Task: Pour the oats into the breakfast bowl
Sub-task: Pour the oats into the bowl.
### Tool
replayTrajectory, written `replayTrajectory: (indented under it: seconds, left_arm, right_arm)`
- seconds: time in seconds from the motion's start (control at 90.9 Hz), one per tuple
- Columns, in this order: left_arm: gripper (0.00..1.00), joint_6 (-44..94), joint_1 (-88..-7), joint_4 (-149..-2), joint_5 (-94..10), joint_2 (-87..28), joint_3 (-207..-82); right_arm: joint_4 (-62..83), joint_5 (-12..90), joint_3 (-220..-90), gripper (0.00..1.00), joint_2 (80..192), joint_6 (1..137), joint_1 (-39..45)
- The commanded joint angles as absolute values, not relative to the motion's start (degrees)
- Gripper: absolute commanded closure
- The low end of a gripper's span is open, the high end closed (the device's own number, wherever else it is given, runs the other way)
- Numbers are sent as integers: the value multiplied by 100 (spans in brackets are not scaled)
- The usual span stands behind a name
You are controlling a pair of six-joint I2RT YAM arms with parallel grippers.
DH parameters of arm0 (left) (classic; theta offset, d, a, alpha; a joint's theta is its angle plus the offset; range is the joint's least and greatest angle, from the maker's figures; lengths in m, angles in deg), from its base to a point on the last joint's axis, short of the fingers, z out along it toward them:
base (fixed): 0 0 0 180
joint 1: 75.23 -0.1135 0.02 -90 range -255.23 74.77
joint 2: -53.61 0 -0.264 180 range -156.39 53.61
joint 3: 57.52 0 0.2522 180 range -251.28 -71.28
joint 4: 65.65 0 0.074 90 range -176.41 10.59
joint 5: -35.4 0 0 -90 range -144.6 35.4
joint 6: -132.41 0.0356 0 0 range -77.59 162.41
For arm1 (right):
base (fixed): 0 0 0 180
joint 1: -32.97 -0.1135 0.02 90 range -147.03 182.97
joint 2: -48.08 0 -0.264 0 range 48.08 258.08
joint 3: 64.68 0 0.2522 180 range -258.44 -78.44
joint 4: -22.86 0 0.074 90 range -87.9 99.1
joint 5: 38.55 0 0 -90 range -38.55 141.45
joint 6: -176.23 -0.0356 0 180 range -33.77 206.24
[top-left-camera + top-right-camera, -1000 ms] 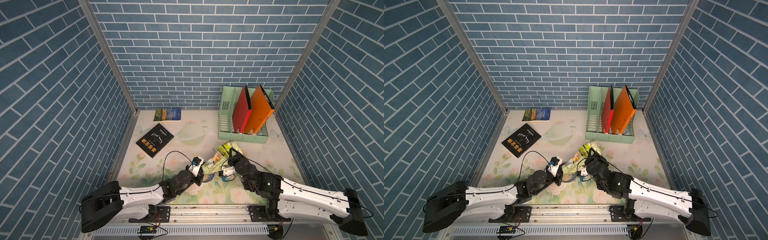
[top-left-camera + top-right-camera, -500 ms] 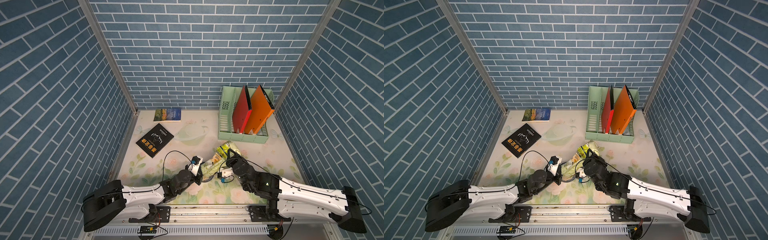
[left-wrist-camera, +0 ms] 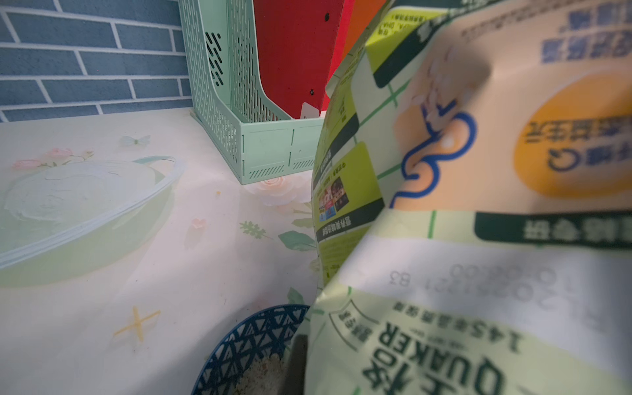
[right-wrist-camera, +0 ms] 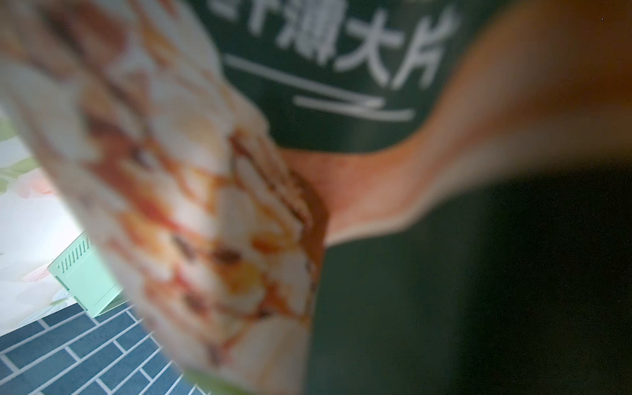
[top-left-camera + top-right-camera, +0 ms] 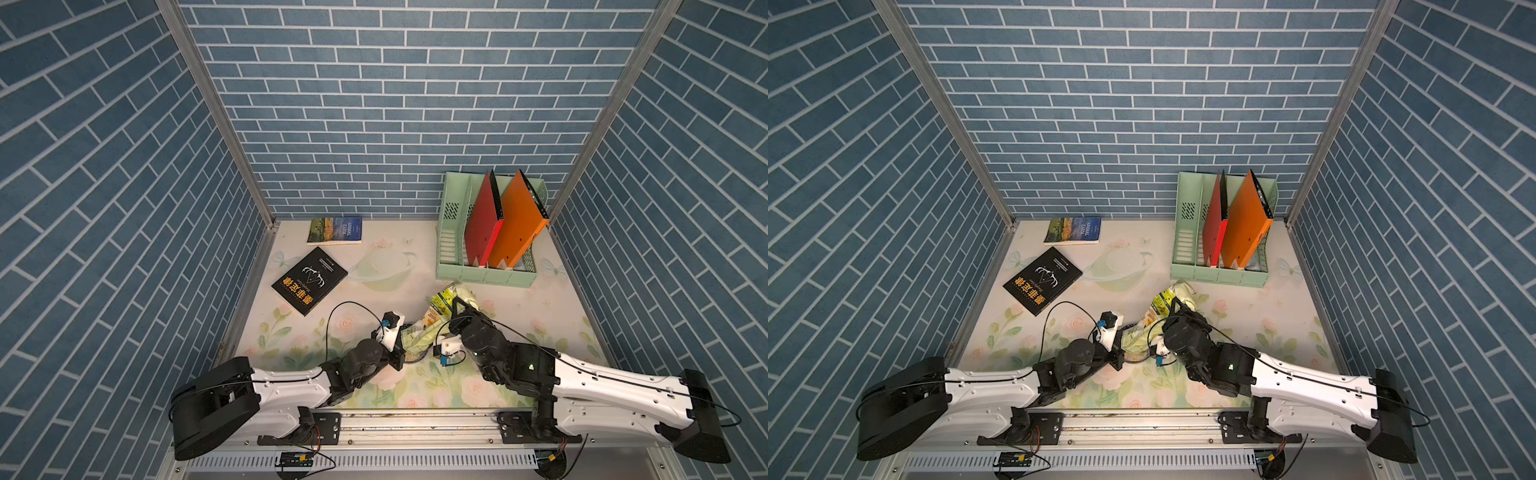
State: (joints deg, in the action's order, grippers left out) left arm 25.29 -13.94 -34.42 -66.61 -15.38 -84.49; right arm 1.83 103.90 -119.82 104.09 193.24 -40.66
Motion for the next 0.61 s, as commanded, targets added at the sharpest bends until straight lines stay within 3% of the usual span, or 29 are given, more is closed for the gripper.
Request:
replayTrajectory:
  seconds: [0.0, 0.594]
  left_arm:
    - [100, 2468, -1470, -3579, -6557, -1535, -8460]
    - [100, 2229, -1730, -3211, -6868, -1641, -8475]
  right_arm:
    - [983, 10578, -12298, 100, 10248, 19204, -4130]
    - [1102, 10607, -12220, 100, 10201, 19240, -4137]
